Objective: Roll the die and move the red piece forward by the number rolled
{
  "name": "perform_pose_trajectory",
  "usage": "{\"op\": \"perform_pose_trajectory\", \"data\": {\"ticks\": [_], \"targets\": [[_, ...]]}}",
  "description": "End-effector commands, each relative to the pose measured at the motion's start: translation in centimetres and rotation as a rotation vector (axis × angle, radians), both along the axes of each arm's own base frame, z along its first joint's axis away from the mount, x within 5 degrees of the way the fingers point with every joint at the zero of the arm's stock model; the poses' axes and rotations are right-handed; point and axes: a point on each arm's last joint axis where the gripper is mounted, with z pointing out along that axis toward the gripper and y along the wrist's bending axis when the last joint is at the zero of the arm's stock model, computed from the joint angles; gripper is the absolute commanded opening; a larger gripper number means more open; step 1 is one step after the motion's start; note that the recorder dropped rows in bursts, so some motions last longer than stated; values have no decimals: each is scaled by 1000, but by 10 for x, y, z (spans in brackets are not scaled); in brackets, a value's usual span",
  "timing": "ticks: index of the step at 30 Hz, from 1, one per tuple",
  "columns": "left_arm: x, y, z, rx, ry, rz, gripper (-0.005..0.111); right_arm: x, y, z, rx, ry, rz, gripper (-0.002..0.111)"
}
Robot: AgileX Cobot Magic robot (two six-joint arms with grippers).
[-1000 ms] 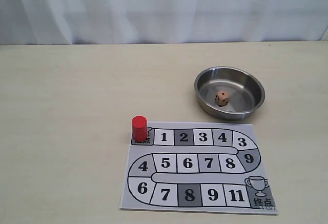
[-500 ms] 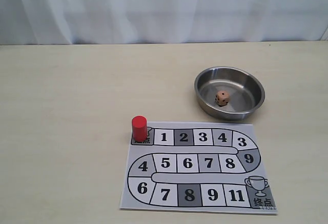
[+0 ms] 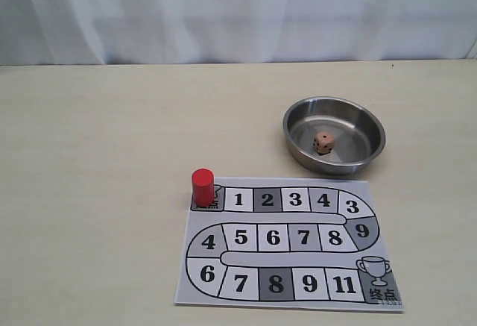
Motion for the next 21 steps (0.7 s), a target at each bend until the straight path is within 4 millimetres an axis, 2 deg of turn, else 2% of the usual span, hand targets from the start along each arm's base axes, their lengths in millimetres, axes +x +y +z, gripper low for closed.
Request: {"op": "perform_pose_trajectory", "data": {"ticks": [1,11,15,21], "targets": [[0,0,3,-2,-18,-1,0,-2,-1,10,74,-46,-2,4],[0,0,3,-2,-18,-1,0,-19,4,68,62,-11,54,4],[0,0,3,-2,-20,-1,0,-13,7,85,54,116,79,4],[0,0,3,-2,-20,-1,0,10,8,108,54,225,86,4]]}}
